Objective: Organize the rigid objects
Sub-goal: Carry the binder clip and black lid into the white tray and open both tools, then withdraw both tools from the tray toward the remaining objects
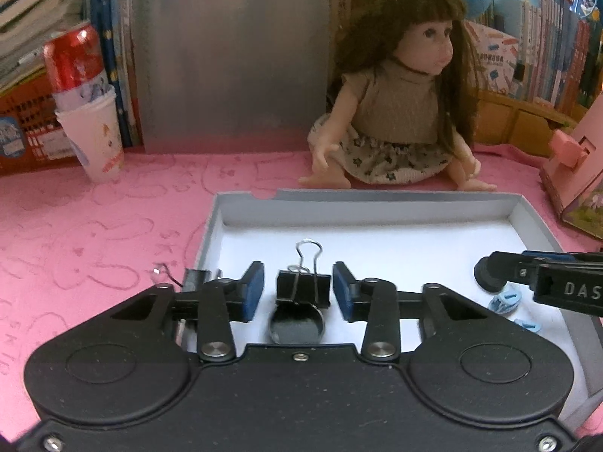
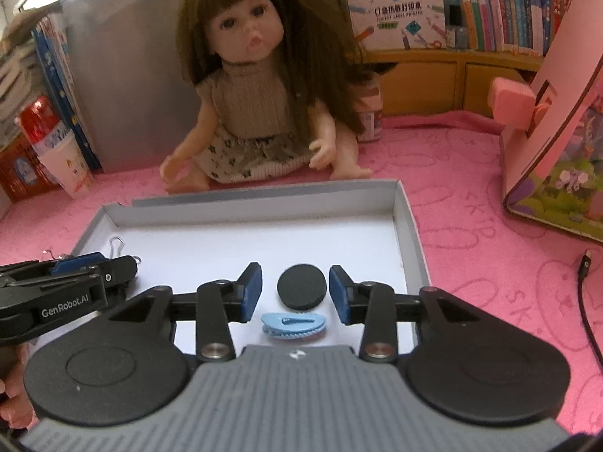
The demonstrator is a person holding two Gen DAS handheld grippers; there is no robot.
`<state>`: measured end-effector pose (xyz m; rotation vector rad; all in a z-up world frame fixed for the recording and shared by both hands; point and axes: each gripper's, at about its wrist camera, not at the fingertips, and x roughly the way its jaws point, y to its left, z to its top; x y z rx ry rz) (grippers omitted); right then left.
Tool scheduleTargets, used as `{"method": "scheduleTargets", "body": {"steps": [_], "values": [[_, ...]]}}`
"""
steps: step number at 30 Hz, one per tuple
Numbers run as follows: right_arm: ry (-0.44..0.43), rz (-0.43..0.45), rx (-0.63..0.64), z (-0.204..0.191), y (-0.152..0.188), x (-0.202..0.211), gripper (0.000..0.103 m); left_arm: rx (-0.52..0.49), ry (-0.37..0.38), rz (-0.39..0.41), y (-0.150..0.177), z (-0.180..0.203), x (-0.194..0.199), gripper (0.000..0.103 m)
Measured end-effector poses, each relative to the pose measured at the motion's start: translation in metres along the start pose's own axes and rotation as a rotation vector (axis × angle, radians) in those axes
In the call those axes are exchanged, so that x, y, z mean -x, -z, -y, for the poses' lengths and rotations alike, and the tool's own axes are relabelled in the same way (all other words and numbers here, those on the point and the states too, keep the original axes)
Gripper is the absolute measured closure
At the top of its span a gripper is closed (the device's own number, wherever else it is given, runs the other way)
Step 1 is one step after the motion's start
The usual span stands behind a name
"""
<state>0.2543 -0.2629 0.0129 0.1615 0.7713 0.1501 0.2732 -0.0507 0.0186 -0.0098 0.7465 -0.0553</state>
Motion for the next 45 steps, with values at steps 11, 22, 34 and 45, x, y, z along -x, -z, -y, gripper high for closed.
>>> {"method": "scheduleTargets", "body": {"steps": [11,22,34,45], "values": [[-0.019,0.060,0.037,-0.003,0.006,0.039,0.032,-0.070,0.001,0.064,0.010,0.003,0.049,0.049],[-0.047,0.122,0.127,-0.011,0.030,0.090,0.025,-0.107,0.028,0.116,0.046,0.009,0.108,0.042],[-0.073,0.150,0.182,-0.006,0.080,0.133,0.021,-0.177,0.185,0.154,0.118,0.016,0.165,0.037],[-0.095,0.094,0.150,-0.007,0.106,0.134,0.021,-0.240,0.327,0.134,0.176,0.027,0.177,0.033]]}}
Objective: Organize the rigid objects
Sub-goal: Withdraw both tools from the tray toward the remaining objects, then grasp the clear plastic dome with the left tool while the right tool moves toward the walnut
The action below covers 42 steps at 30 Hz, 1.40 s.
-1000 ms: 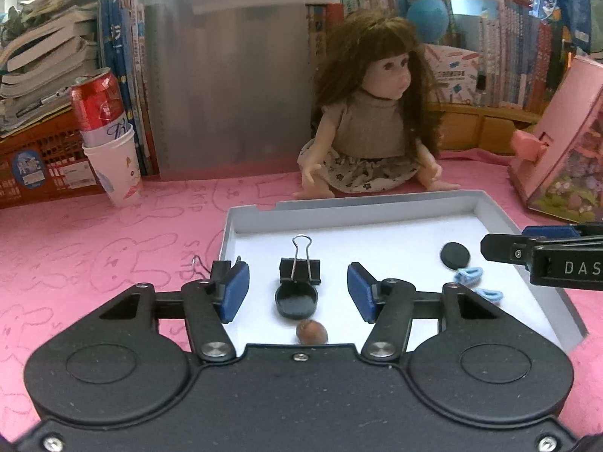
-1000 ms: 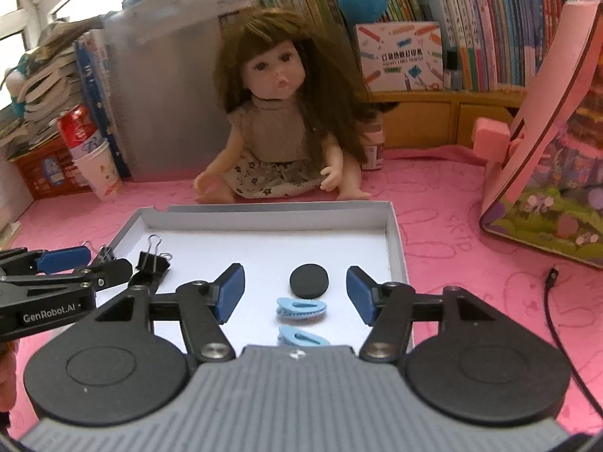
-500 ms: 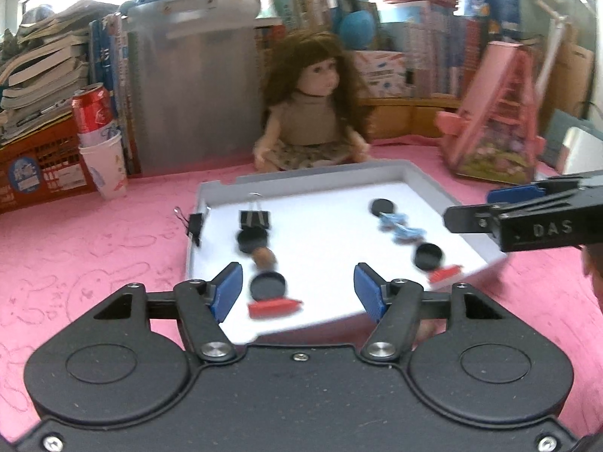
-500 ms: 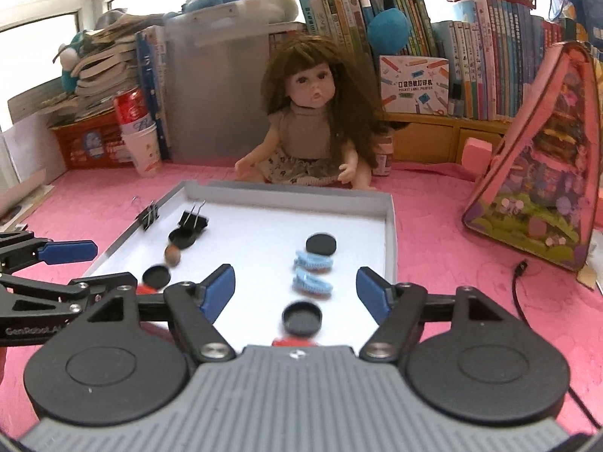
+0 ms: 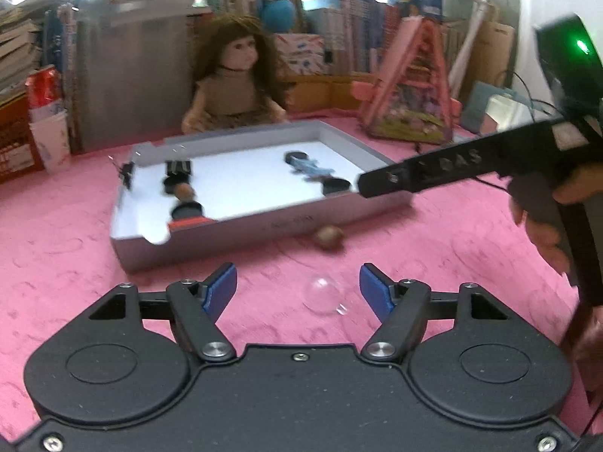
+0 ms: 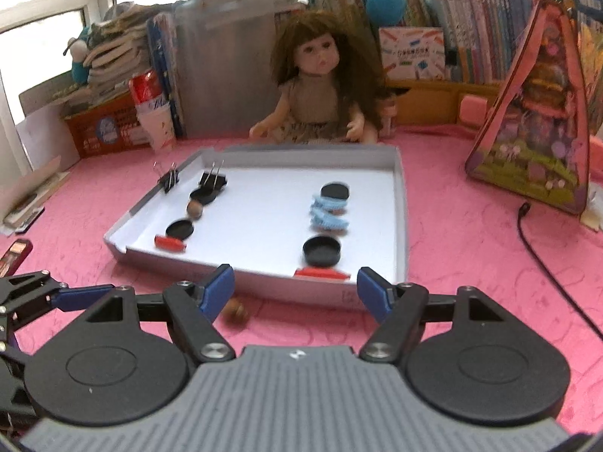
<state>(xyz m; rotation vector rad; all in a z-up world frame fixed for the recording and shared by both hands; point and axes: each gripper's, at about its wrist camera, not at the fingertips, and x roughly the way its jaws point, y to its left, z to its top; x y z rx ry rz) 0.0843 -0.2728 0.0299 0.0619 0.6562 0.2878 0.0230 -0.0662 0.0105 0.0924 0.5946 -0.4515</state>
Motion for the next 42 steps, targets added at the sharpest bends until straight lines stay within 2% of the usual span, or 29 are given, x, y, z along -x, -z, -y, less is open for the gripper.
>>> {"method": "scheduleTargets", "body": {"steps": [5,9,13,15,17,21,32,42], "values": [[-0.001,-0.032,-0.007,-0.003,0.005,-0.006,0.021,-0.029,0.044,-0.017,0.010,0.011,-0.006,0.033],[-0.006,-0.046,-0.015,-0.004,0.007,-0.009,0.021,-0.054,0.035,-0.023,0.011,0.019,-0.014,0.034],[-0.008,-0.050,-0.023,-0.002,0.008,-0.010,0.021,-0.054,0.030,-0.033,0.010,0.022,-0.021,0.040],[-0.007,-0.049,-0.030,0.000,0.008,-0.009,0.021,-0.071,0.005,-0.025,0.011,0.025,-0.022,0.054],[-0.006,-0.048,-0.035,0.001,0.008,-0.007,0.021,-0.084,-0.029,-0.013,0.011,0.026,-0.022,0.078],[-0.002,-0.047,-0.040,0.003,0.009,-0.005,0.021,-0.043,-0.012,-0.012,0.010,0.018,-0.020,0.077],[-0.012,-0.063,-0.035,-0.002,0.012,-0.009,0.021,-0.015,-0.053,0.000,0.012,0.002,-0.012,0.077],[-0.081,-0.072,0.068,-0.029,0.021,-0.014,0.021,0.017,-0.141,-0.005,0.013,-0.021,-0.008,0.077]]}}
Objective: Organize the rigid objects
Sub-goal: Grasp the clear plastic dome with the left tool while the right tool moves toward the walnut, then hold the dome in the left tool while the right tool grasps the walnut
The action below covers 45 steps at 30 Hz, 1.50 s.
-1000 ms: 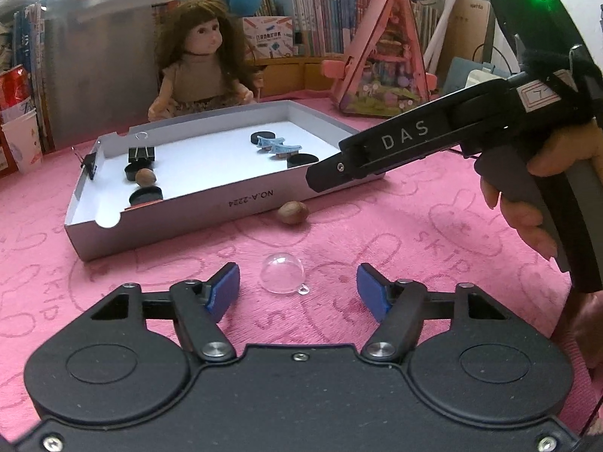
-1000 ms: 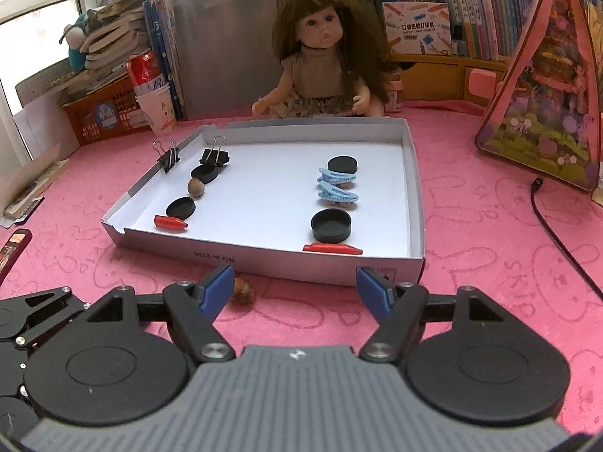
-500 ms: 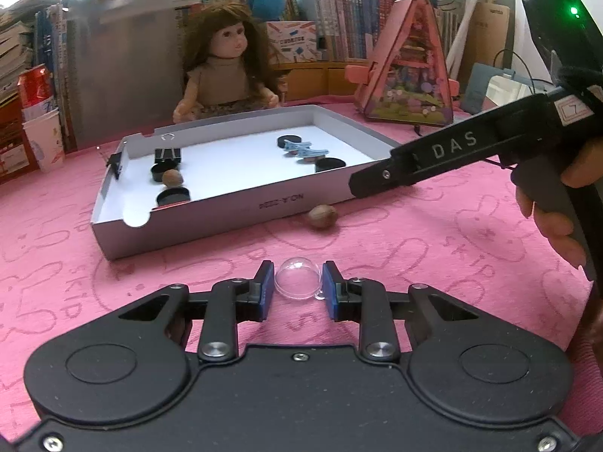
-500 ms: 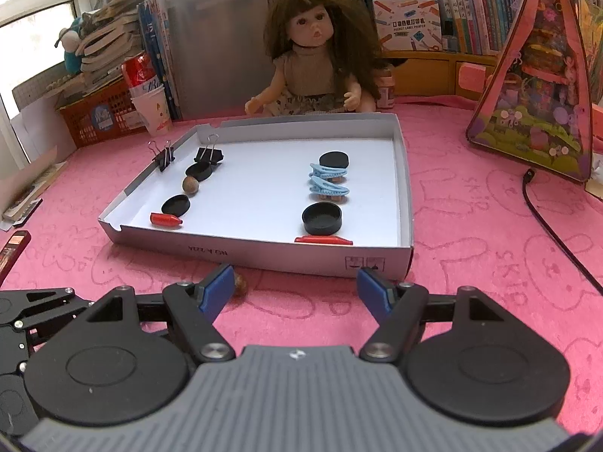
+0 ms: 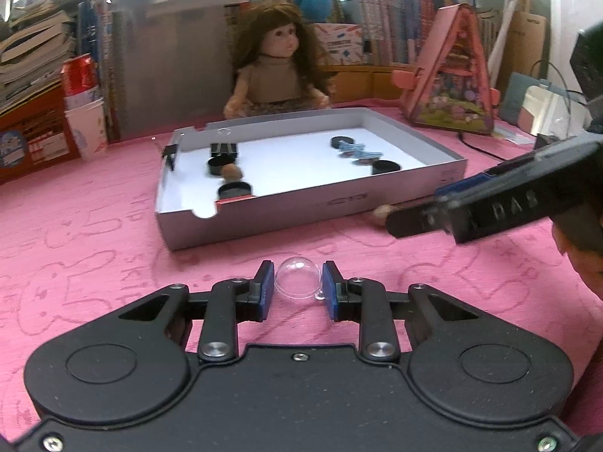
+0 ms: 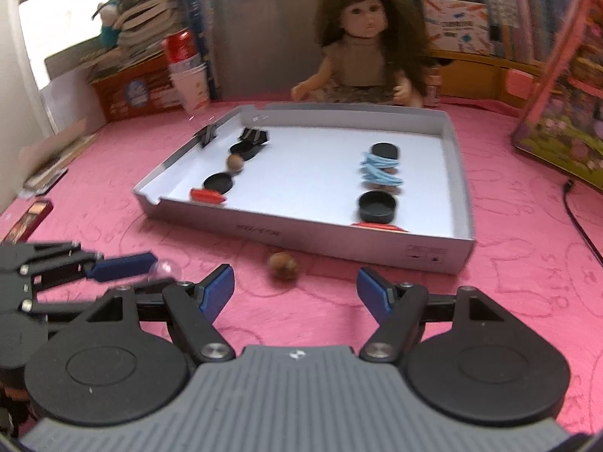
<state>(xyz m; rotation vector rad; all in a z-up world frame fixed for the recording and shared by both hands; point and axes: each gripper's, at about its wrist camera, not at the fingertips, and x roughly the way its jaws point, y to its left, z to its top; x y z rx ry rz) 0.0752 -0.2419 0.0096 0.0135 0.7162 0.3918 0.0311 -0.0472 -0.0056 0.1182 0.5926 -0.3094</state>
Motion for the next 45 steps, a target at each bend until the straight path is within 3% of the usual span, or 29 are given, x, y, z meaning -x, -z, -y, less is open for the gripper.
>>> {"method": "scheduleTargets", "body": {"steps": [14,22,27,39,45], "values": [[0.018,-0.023,0.090,-0.023,0.004,-0.019,0.021,0.020,-0.019,-0.002,0.000,-0.006,-0.004,0.077],[0.012,-0.001,0.129,-0.030,0.007,-0.017,0.049,0.022,-0.019,-0.001,0.001,-0.006,-0.004,0.077],[0.004,0.010,0.134,-0.031,0.008,-0.016,0.061,0.020,-0.019,0.000,0.001,-0.006,-0.004,0.077],[-0.005,0.036,0.118,-0.030,0.010,-0.013,0.076,0.021,-0.018,0.002,0.001,-0.006,-0.003,0.077],[-0.013,0.056,0.120,-0.031,0.009,-0.008,0.077,0.029,-0.017,0.004,0.000,-0.007,-0.002,0.077]]}}
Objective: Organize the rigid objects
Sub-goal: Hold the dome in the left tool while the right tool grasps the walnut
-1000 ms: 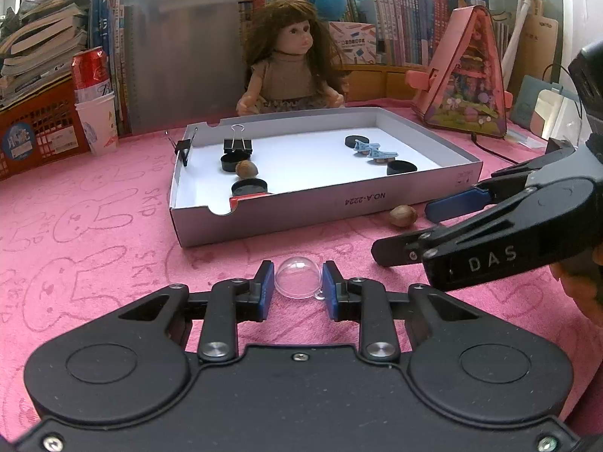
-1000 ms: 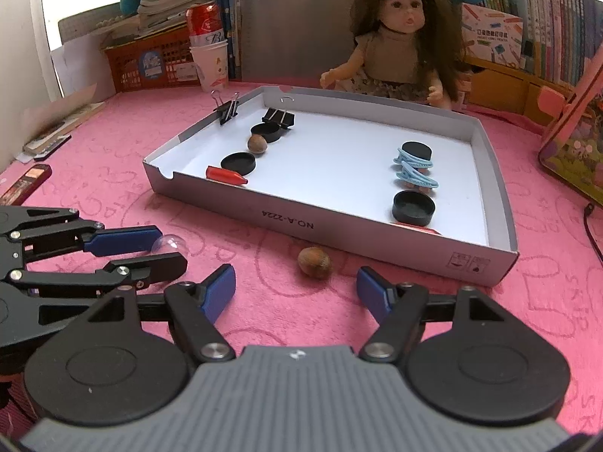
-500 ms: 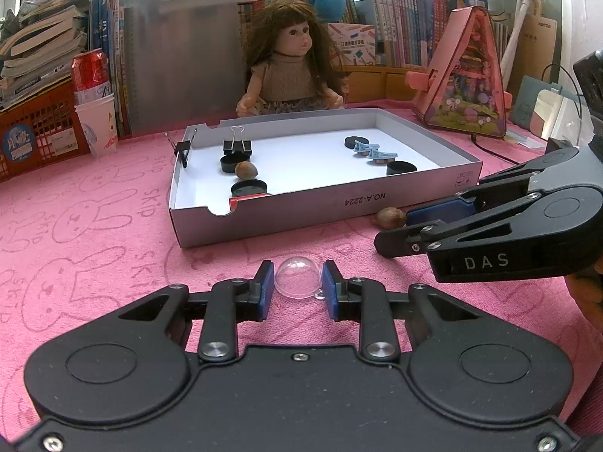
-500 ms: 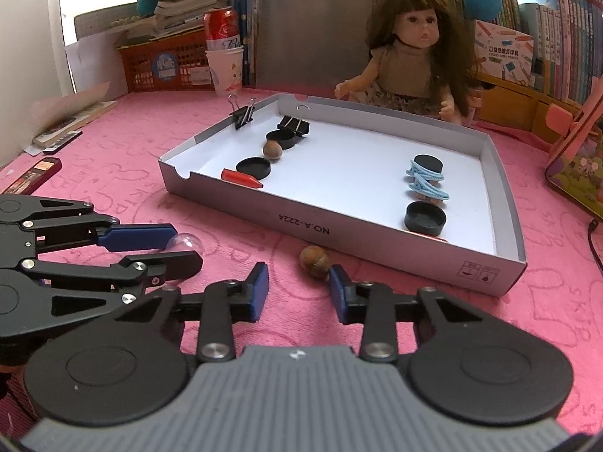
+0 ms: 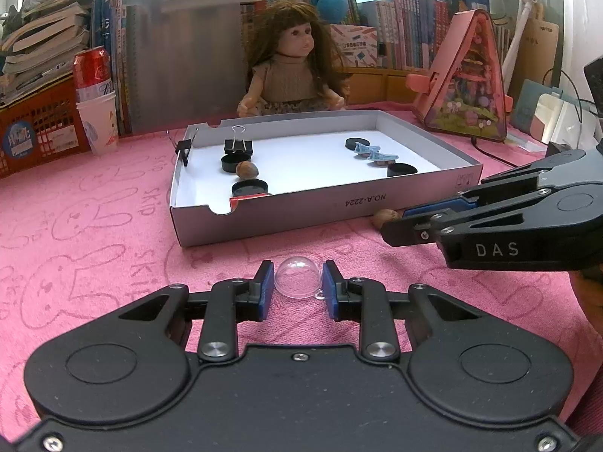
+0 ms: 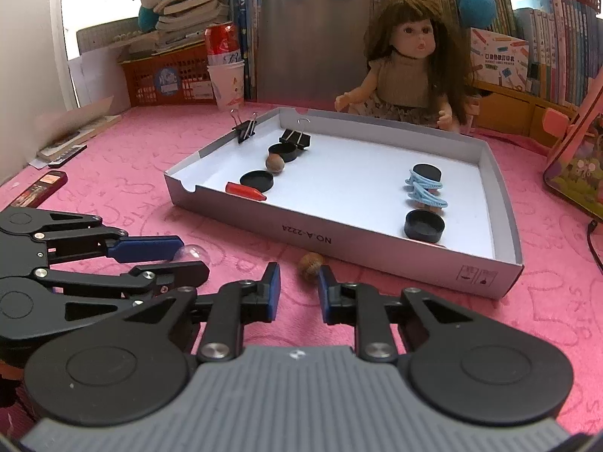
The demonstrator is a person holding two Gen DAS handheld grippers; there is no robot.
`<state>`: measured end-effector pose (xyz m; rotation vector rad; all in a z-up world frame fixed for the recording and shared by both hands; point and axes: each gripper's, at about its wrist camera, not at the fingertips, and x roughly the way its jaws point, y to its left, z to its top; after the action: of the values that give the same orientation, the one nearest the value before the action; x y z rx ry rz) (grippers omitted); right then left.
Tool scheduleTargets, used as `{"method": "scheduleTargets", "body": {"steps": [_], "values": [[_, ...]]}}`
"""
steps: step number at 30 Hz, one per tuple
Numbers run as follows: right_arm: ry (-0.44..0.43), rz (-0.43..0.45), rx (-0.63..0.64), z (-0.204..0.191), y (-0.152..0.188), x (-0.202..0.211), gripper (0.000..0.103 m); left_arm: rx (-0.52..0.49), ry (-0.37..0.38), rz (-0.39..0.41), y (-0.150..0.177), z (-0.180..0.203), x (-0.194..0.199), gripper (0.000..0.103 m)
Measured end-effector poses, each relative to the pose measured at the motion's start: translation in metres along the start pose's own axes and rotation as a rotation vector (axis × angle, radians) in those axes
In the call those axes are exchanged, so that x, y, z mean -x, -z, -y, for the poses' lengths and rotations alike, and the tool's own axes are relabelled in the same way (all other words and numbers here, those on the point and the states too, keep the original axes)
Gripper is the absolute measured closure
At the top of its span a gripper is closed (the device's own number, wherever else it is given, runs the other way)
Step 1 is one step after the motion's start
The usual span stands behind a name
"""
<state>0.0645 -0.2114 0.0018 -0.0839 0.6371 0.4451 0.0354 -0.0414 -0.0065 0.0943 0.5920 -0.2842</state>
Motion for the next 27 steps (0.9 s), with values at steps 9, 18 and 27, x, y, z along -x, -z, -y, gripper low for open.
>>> {"method": "scheduleTargets", "body": {"steps": [9,18,27], "values": [[-0.005,0.009,-0.001,0.000,0.003,0.003,0.077,0.009,-0.001,-0.001,0.000,-0.001,0.000,0.077],[-0.004,0.020,-0.020,0.004,0.006,0.009,0.077,0.016,-0.012,-0.004,0.001,0.001,0.000,0.077],[0.002,0.034,-0.034,0.010,0.010,0.017,0.076,0.021,-0.019,-0.007,0.002,0.003,0.002,0.077]]}}
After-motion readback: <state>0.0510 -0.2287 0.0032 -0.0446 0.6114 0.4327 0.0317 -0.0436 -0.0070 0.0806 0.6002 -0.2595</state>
